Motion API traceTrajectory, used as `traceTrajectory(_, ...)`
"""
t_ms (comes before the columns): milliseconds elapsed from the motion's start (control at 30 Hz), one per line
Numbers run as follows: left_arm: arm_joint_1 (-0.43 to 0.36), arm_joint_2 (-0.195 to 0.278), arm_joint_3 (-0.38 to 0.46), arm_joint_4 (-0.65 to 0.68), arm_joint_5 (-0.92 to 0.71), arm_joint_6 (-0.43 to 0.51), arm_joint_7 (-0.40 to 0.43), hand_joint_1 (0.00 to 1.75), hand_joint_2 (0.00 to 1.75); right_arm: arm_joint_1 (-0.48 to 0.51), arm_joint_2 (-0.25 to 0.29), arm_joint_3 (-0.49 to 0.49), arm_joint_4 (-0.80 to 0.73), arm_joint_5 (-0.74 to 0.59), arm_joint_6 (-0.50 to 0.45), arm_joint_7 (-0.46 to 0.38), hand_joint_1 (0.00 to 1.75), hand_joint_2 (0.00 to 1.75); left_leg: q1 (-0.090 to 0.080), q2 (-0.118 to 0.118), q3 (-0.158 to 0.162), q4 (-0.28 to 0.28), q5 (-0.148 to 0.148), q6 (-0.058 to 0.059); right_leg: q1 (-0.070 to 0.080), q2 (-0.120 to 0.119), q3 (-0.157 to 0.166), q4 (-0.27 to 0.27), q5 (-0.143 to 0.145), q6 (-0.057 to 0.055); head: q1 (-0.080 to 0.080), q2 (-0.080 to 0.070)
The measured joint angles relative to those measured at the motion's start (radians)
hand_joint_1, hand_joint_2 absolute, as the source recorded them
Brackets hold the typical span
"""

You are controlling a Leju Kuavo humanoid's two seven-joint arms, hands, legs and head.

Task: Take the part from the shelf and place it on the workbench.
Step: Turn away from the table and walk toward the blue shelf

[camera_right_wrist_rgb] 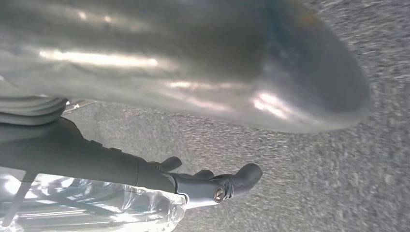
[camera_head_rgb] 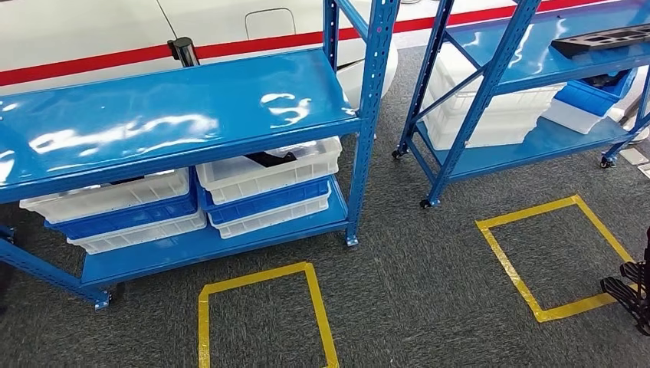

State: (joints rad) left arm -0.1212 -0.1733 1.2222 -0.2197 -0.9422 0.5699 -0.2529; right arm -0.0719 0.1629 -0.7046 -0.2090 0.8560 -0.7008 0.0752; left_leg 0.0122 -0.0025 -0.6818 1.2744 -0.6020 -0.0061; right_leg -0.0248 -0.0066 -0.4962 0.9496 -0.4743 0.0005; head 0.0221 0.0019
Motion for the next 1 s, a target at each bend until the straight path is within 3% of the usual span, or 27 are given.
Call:
traceTrajectory(33,0.000,0.001,0.000,0.000,0.000,0.000,0.000,0.00,0.00,0.000,0.000,0.000,0.000,0.000,0.000,0.000,0.00,0.00,0.007,0.000,0.022,-0.013,0.014,-0.006,-0.003,0.000,-0.009,0.006,0.005,0.004,0.000,0.000)
traceTrajectory(133,-0.001,0.003,0.000,0.000,0.000,0.000,0.000,0.00,0.00,0.000,0.000,-0.001,0.000,0.000,0.000,0.000,0.00,0.00,0.023,-0.003,0.155,-0.203,0.079,-0.021,-0.010,0.002,-0.038,0.033,0.011,0.017,-0.001,0.000)
traceTrajectory(167,-0.001,0.003,0.000,0.000,0.000,0.000,0.000,0.00,0.00,-0.001,0.001,-0.001,0.000,0.000,0.000,0.000,0.00,0.00,0.023,-0.006,0.179,-0.245,0.086,-0.020,-0.008,0.003,-0.045,0.040,0.013,0.022,-0.001,0.000)
traceTrajectory(200,-0.001,0.003,0.000,0.000,0.000,0.000,0.000,0.00,0.00,-0.002,0.001,-0.001,0.000,0.000,0.000,0.000,0.00,0.00,0.021,-0.010,0.186,-0.263,0.085,-0.014,-0.005,0.004,-0.052,0.044,0.017,0.030,-0.001,0.000)
traceTrajectory(267,-0.001,0.004,0.000,0.000,0.000,0.000,0.000,0.00,0.00,-0.002,0.002,-0.001,0.000,0.000,0.000,0.000,0.00,0.00,0.013,-0.012,0.173,-0.263,0.090,0.008,0.000,0.005,-0.061,0.042,0.028,0.049,0.002,0.000)
traceTrajectory(333,-0.002,0.004,0.000,0.000,0.000,0.000,-0.001,0.00,0.00,-0.001,0.001,-0.003,0.000,0.000,0.000,0.000,0.00,0.00,0.010,-0.006,0.160,-0.270,0.105,0.033,-0.002,0.006,-0.080,0.061,0.015,0.057,0.004,0.000)
traceTrajectory(400,-0.002,0.004,0.000,0.000,0.000,0.000,-0.001,0.00,0.00,-0.001,0.001,-0.006,0.000,0.001,0.000,0.000,0.00,0.00,0.007,0.000,0.140,-0.273,0.125,0.054,-0.006,0.006,-0.122,0.157,-0.052,0.046,0.007,0.000)
traceTrajectory(467,-0.002,0.004,0.000,0.000,0.000,0.000,-0.001,0.00,0.00,-0.001,0.002,-0.008,0.000,0.003,0.000,-0.001,0.00,0.00,0.001,0.004,0.116,-0.272,0.142,0.062,-0.004,0.006,-0.167,0.289,-0.125,0.037,0.009,0.000)
traceTrajectory(500,-0.002,0.004,0.000,0.000,0.001,0.000,-0.001,0.00,0.00,-0.001,0.001,-0.009,0.000,0.004,0.000,-0.002,0.00,0.00,-0.003,0.005,0.105,-0.272,0.150,0.063,-0.002,0.006,-0.171,0.325,-0.138,0.040,0.009,0.000)
traceTrajectory(533,-0.002,0.003,0.000,0.000,0.002,0.000,-0.001,0.00,0.00,-0.001,0.001,-0.010,0.000,0.006,0.000,-0.003,0.00,0.00,-0.005,0.006,0.095,-0.271,0.158,0.063,-0.001,0.006,-0.156,0.325,-0.134,0.046,0.008,0.000)
traceTrajectory(600,-0.002,0.003,0.000,0.000,0.007,0.000,-0.001,0.00,0.00,-0.002,0.000,-0.011,0.000,0.012,0.000,-0.006,0.00,0.00,-0.009,0.006,0.080,-0.271,0.173,0.060,0.002,0.006,-0.066,0.211,-0.096,0.057,0.008,0.000)
traceTrajectory(667,-0.002,0.003,0.000,0.000,0.015,0.001,-0.001,0.00,0.00,-0.006,-0.001,-0.011,0.000,0.020,0.000,-0.011,0.00,0.00,-0.012,0.006,0.071,-0.271,0.185,0.052,0.011,0.006,0.031,0.065,-0.071,0.052,0.008,0.000)
traceTrajectory(700,-0.002,0.002,0.001,0.000,0.018,0.001,-0.001,0.00,0.00,-0.007,-0.001,-0.011,0.000,0.023,0.000,-0.013,0.00,0.00,-0.013,0.006,0.069,-0.270,0.189,0.047,0.014,0.006,0.052,0.025,-0.068,0.046,0.009,0.000)
traceTrajectory(767,-0.002,0.002,0.002,0.000,0.023,0.001,-0.004,0.00,0.00,-0.008,-0.001,-0.011,0.000,0.028,0.002,-0.015,0.00,0.00,-0.013,0.006,0.069,-0.272,0.194,0.037,0.019,0.006,0.050,0.010,-0.063,0.035,0.010,0.000)
traceTrajectory(867,-0.002,0.002,0.008,0.000,0.033,0.001,-0.009,0.00,0.00,-0.008,-0.001,-0.011,0.000,0.036,0.005,-0.015,0.00,0.00,-0.009,0.005,0.065,-0.276,0.181,0.042,0.016,0.006,0.043,0.004,-0.054,0.023,0.012,0.000)
traceTrajectory(1000,-0.001,0.002,0.018,0.000,0.038,0.002,-0.012,0.00,0.00,-0.006,-0.001,-0.011,0.000,0.040,0.006,-0.012,0.00,0.00,-0.002,0.004,0.064,-0.286,0.222,0.029,0.024,0.006,0.036,0.009,-0.045,0.013,0.011,0.000)
